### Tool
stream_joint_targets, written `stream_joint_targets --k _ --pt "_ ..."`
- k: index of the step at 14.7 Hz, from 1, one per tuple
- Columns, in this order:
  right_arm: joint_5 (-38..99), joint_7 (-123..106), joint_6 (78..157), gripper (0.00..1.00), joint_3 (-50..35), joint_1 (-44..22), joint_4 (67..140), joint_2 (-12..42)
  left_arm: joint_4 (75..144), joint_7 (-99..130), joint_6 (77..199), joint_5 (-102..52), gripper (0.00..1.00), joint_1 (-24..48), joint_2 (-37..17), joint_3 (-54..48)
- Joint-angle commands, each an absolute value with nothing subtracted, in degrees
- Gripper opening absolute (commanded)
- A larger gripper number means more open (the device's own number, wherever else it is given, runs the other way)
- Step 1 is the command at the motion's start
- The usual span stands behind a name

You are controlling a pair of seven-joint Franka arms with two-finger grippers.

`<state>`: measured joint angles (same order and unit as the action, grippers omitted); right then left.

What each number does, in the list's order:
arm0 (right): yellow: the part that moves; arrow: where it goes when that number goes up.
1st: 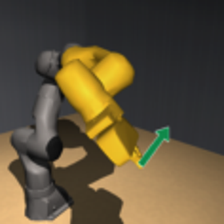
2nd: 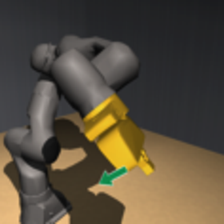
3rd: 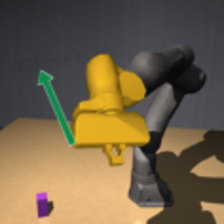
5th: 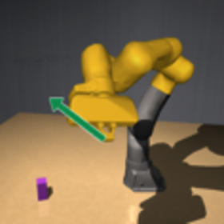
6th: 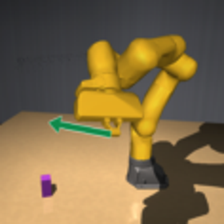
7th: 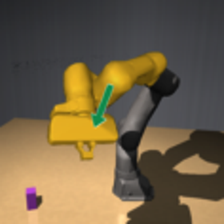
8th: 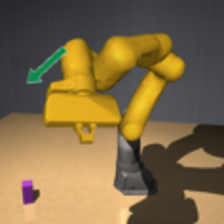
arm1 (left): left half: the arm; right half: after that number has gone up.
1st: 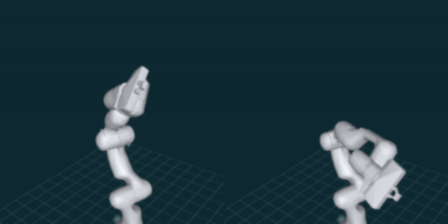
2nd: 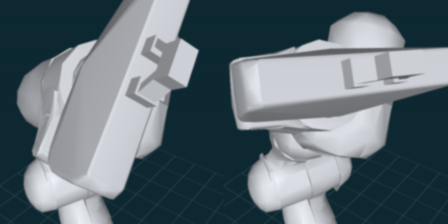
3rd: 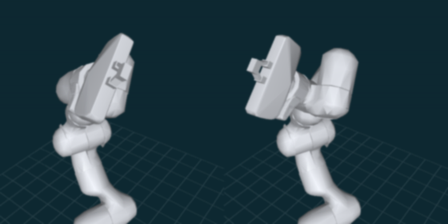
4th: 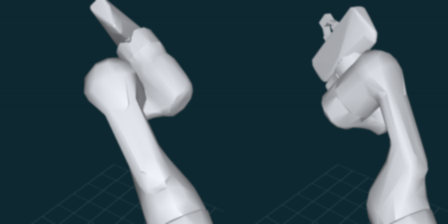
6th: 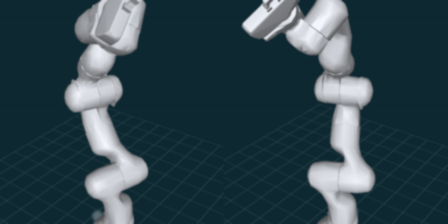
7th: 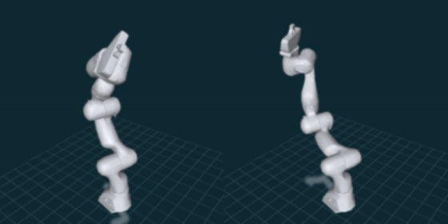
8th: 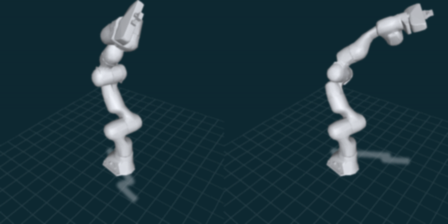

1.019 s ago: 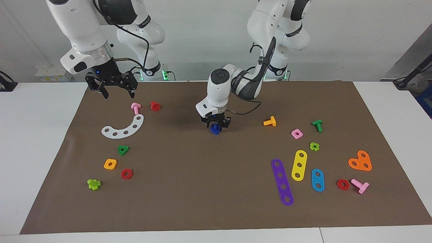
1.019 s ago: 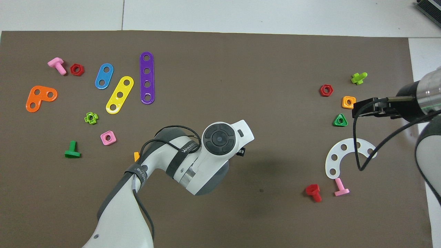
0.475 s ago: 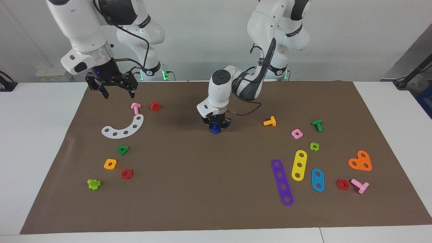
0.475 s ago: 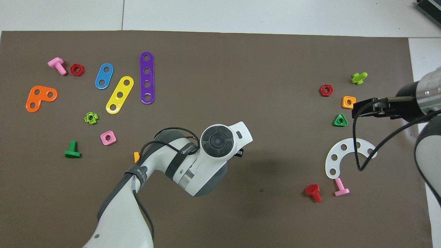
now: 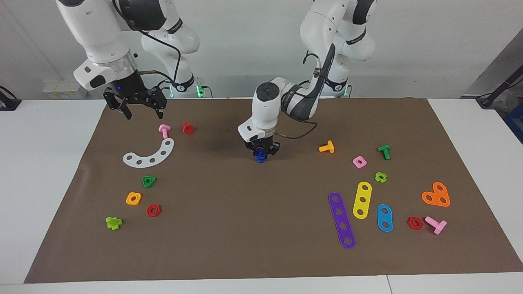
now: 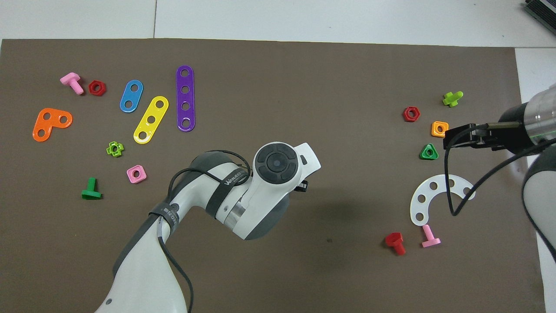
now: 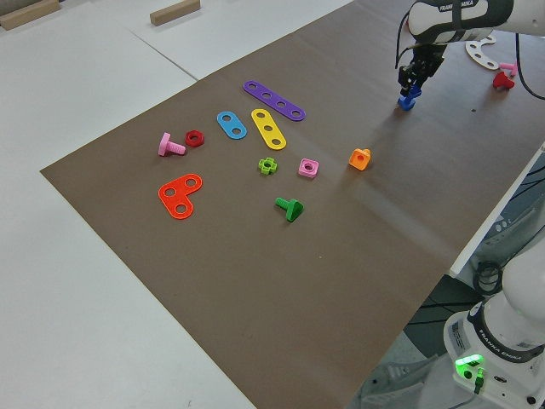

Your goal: Unscrew and place screws in storage area

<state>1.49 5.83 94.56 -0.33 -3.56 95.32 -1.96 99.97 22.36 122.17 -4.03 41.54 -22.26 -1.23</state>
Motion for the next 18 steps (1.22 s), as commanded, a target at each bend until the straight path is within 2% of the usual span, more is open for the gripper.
stream_joint_targets --k 1,5,9,12,14,15,16,17,18 --pt "2.46 5.62 94.83 1.00 -0.79 -3.34 97.29 -3.51 93.53 21.88 112.44 -10.17 0.24 35.62 -21.01 -1.23" --pt "2.46 11.06 98.43 1.00 -1.58 -6.58 99.92 -3.78 93.42 21.36 108.36 -10.46 0.21 26.39 -19.07 -0.79" --pt "2.46 14.85 107.11 0.99 -1.58 -13.60 109.49 -6.76 99.20 14.86 112.22 -9.76 0.21 17.77 -17.67 -0.62" --pt "2.46 19.49 111.69 0.99 -1.58 -20.72 110.21 -2.74 109.66 14.77 122.05 -5.90 0.22 15.56 -14.51 -0.70" --pt "2.46 22.58 115.29 0.98 -1.58 -24.68 110.13 0.95 112.23 14.77 124.97 -5.19 0.23 14.42 -14.33 -0.70" --pt "2.46 24.68 117.23 0.95 -1.58 -26.26 110.13 2.97 113.11 14.68 126.02 -4.92 0.28 14.41 -14.41 -0.62" --pt "2.46 26.96 119.25 0.90 -1.58 -28.54 110.04 4.82 114.33 14.68 127.95 -4.92 0.42 14.33 -14.41 -0.62" --pt "2.37 28.55 122.14 0.87 -1.58 -30.04 110.04 6.66 115.30 14.68 129.97 -4.92 0.74 14.15 -14.33 -0.62" --pt "2.37 29.26 124.52 0.85 -1.58 -30.75 110.04 8.07 115.66 14.76 130.51 -4.92 1.00 13.89 -14.24 -0.62"
